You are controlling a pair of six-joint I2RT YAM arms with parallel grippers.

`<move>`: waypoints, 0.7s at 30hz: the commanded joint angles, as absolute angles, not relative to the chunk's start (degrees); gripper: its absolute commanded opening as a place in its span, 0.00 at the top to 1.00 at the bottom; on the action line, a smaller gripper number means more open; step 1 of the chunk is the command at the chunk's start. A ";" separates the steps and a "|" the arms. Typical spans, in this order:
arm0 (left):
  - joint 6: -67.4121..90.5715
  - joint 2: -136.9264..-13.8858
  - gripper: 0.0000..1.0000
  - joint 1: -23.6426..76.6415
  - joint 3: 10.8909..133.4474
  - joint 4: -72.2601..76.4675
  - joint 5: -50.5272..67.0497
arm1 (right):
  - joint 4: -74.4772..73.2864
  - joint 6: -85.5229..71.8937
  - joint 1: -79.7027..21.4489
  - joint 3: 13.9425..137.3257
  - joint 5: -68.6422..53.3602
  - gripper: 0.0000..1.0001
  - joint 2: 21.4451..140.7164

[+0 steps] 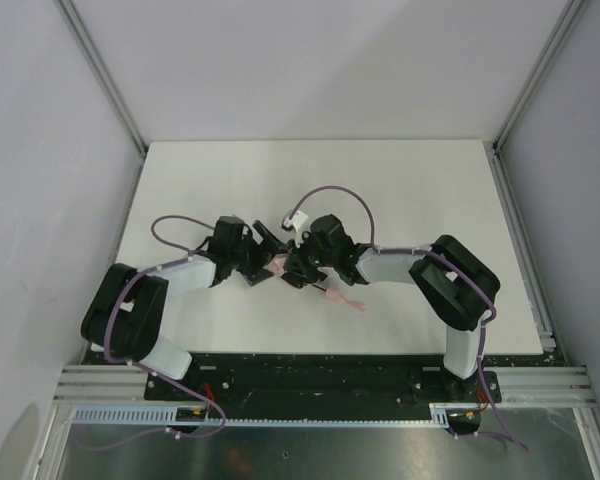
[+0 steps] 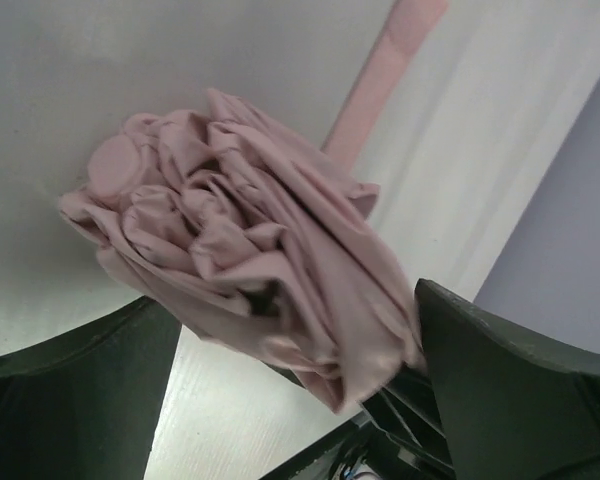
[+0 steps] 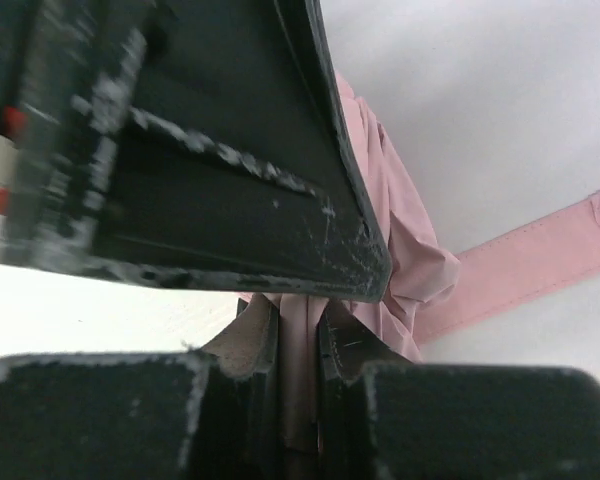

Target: Put away the umbrella

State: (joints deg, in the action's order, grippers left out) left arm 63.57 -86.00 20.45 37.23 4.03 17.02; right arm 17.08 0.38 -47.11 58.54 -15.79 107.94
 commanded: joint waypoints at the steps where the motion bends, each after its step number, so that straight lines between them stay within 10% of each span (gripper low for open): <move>1: 67.05 -90.80 0.06 21.75 35.76 3.93 12.51 | 1.14 -2.61 -47.01 54.66 -21.88 1.00 113.90; 10: 69.55 -95.85 0.94 22.21 34.13 1.65 10.85 | -3.19 -2.30 -50.15 57.32 -13.16 0.86 109.72; 15: 69.14 -96.66 1.00 22.61 36.28 -3.31 12.23 | -1.57 -1.43 -53.59 58.73 -7.21 0.39 102.86; 21: 68.43 -96.47 1.00 23.05 37.65 -6.85 11.57 | -6.90 3.75 -57.48 64.23 11.20 0.25 106.76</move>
State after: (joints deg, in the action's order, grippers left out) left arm 73.36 -93.14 22.63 38.87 5.74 18.81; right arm 4.43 1.21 -54.89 61.06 -1.76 103.55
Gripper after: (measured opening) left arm 0.176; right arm 0.735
